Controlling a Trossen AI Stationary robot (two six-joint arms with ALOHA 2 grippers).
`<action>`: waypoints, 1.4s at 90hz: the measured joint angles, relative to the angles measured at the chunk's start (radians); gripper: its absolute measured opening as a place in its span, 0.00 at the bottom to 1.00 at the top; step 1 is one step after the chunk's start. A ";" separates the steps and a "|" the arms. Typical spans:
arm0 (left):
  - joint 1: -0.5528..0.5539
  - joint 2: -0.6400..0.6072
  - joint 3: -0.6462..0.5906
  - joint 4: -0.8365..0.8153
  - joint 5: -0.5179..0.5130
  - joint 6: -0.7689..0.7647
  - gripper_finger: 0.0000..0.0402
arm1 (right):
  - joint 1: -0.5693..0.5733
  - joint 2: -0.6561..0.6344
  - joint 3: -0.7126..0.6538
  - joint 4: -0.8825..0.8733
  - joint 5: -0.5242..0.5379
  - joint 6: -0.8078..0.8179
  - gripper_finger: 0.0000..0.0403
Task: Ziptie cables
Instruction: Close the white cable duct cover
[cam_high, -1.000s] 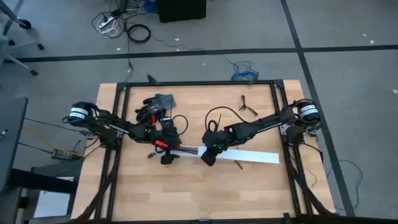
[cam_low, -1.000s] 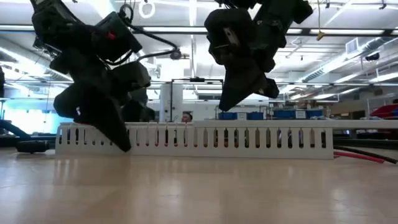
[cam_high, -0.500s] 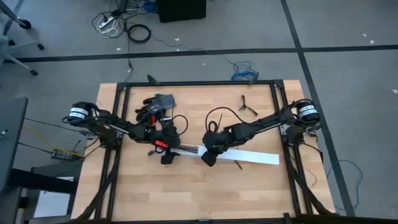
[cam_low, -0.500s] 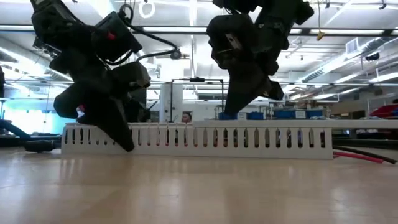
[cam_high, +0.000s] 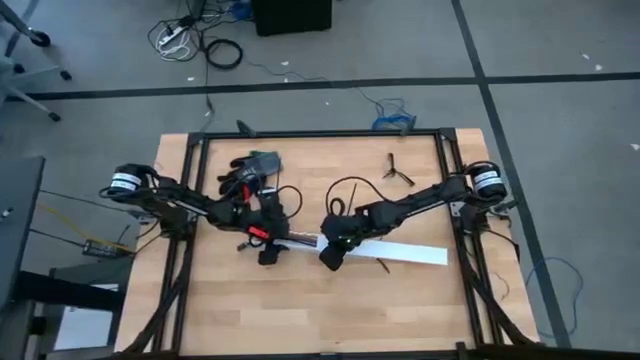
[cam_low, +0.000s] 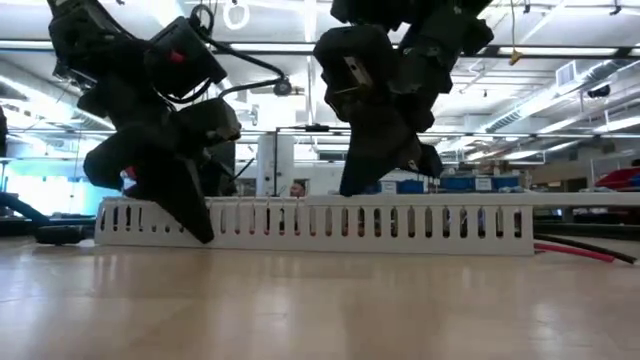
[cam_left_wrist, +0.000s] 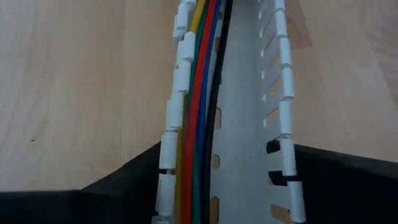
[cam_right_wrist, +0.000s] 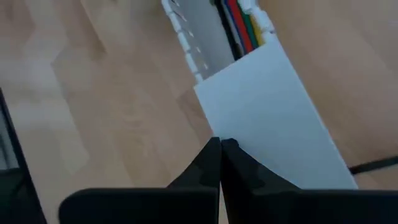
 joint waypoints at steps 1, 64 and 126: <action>-0.001 0.000 0.000 0.000 -0.001 0.000 0.61 | -0.001 0.000 0.000 0.002 -0.001 -0.003 0.00; -0.005 0.000 0.000 0.002 0.005 -0.022 0.61 | -0.004 -0.117 -0.002 -0.136 0.036 -0.039 0.00; -0.010 0.000 0.000 -0.001 -0.001 -0.023 0.61 | -0.044 -0.016 0.000 -0.036 -0.001 -0.072 0.00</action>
